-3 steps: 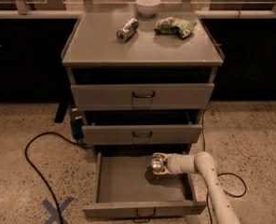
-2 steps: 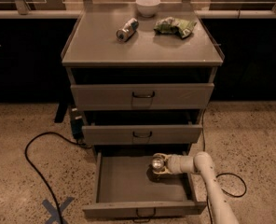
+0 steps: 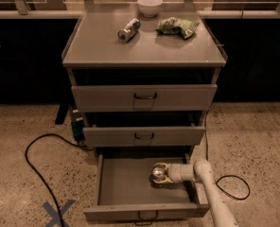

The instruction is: Place green can into bottom drawer

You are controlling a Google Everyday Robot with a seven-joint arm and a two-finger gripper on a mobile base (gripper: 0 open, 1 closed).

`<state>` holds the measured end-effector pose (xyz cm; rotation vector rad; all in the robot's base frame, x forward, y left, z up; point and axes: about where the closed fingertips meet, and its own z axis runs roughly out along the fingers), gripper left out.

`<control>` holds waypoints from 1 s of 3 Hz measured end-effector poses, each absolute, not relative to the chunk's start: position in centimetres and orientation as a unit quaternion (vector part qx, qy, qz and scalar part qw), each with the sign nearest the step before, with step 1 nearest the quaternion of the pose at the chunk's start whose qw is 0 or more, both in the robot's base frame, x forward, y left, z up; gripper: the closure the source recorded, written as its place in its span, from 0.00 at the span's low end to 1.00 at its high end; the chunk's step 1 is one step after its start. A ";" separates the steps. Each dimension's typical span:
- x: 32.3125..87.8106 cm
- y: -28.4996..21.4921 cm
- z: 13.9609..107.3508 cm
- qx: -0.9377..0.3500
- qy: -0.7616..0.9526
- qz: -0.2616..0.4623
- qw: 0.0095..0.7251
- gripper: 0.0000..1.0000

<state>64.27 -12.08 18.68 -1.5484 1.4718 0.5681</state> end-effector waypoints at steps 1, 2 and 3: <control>64.3 -12.1 18.7 -0.626 0.595 0.230 0.449 1.00; 64.7 -11.8 17.1 -0.616 0.600 0.243 0.448 1.00; 66.8 -10.3 16.3 -0.609 0.598 0.261 0.452 1.00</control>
Offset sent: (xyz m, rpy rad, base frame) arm 0.0259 -0.0018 -0.0540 0.0686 0.0795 -0.0268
